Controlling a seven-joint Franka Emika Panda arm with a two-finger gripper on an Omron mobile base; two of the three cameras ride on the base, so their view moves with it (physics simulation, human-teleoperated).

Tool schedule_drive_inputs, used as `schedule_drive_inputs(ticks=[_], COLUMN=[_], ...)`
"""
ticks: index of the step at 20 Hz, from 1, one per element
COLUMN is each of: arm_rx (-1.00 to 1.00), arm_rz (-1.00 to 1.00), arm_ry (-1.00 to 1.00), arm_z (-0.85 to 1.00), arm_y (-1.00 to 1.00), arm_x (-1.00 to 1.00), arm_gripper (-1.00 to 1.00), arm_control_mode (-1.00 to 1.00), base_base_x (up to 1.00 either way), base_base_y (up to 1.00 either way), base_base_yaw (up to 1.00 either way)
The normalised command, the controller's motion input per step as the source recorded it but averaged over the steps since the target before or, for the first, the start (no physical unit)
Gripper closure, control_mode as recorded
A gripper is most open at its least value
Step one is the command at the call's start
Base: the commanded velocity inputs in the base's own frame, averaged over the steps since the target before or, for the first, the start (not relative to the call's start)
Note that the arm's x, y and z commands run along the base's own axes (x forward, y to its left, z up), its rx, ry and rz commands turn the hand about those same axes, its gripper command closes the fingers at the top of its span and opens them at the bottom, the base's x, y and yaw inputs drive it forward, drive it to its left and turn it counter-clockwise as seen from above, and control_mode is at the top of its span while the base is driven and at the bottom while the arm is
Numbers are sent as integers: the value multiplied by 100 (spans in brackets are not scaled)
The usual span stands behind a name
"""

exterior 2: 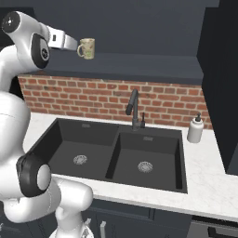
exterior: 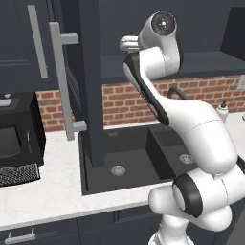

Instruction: Gather all objects into one cabinet and sort the glasses and bowls to opposite sides.

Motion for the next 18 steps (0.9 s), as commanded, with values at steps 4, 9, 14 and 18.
schedule_drive_inputs(ticks=[4, 9, 14, 18], arm_rx=[-1, 0, 0, 0], arm_rz=[0, 0, 0, 0], arm_ry=[10, 3, 2, 0], arm_z=[-2, -4, -16, -23], arm_y=[0, 0, 0, 0], arm_x=[22, 12, 25, 29], arm_gripper=[-100, -100, -100, -100], arm_control_mode=[-100, -100, -100, -100], base_base_x=[0, 0, 0, 0], base_base_y=[0, 0, 0, 0], base_base_yaw=[0, 0, 0, 0])
